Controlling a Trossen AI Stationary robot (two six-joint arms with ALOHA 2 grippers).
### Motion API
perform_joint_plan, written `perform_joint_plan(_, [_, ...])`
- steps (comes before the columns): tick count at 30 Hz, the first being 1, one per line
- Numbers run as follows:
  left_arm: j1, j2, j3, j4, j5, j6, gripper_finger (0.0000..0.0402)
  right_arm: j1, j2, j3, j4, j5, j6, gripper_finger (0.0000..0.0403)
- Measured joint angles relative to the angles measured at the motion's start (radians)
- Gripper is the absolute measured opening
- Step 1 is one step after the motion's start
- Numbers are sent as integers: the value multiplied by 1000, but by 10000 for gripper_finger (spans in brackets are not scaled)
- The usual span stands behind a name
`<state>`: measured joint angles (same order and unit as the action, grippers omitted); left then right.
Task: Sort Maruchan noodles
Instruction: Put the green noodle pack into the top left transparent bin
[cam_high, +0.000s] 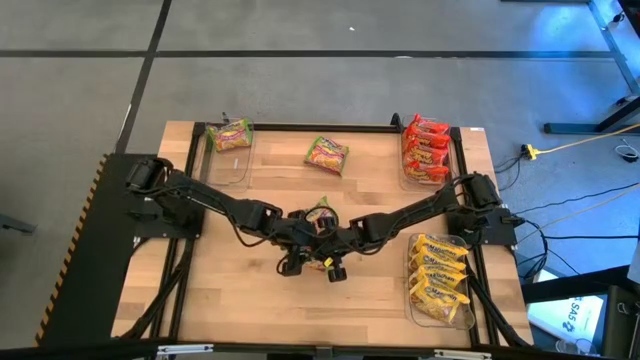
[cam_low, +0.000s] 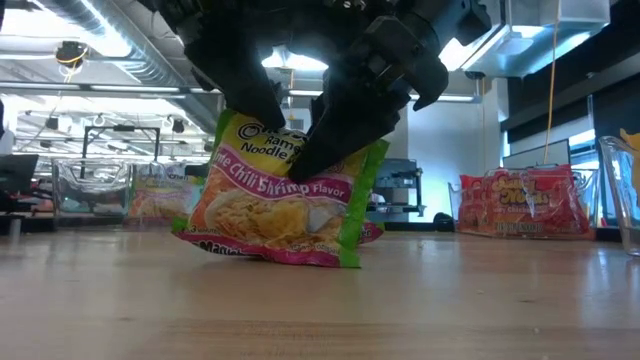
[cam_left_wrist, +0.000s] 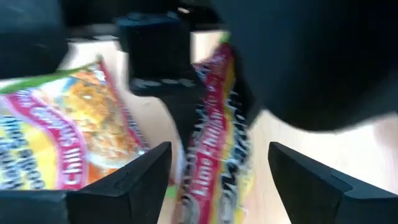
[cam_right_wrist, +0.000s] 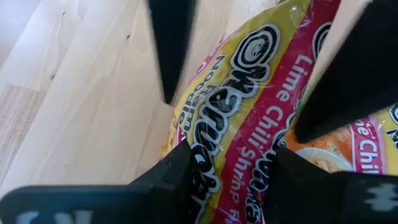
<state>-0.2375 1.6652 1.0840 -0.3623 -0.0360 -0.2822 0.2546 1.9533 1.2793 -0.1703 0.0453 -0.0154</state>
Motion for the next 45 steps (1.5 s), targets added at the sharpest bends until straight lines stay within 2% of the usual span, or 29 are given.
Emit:
perform_joint_plan(13, [-1, 1, 0, -12, -2, 13, 247, 0, 0, 0, 2, 0, -7, 111])
perform_joint_plan(19, [10, -7, 0, -26, -4, 15, 237, 1, 2, 0, 11, 65, -18, 111])
perform_joint_plan(25, [12, -43, -2, -97, -58, 9, 237, 1, -2, 0, 21, 70, -39, 111])
perform_joint_plan(30, [11, -38, -5, -150, -19, -5, 237, 2, -5, 45, -5, 96, -49, 111])
perform_joint_plan(37, [11, -31, -6, -115, -8, -4, 236, -3, -5, 71, -15, 120, -54, 111])
perform_joint_plan(40, [11, -31, -6, -115, -6, -6, 221, -3, -6, 71, -14, 120, -54, 111])
perform_joint_plan(45, [18, -30, -6, -120, 10, -15, 166, -3, -6, 68, -4, 129, -53, 111])
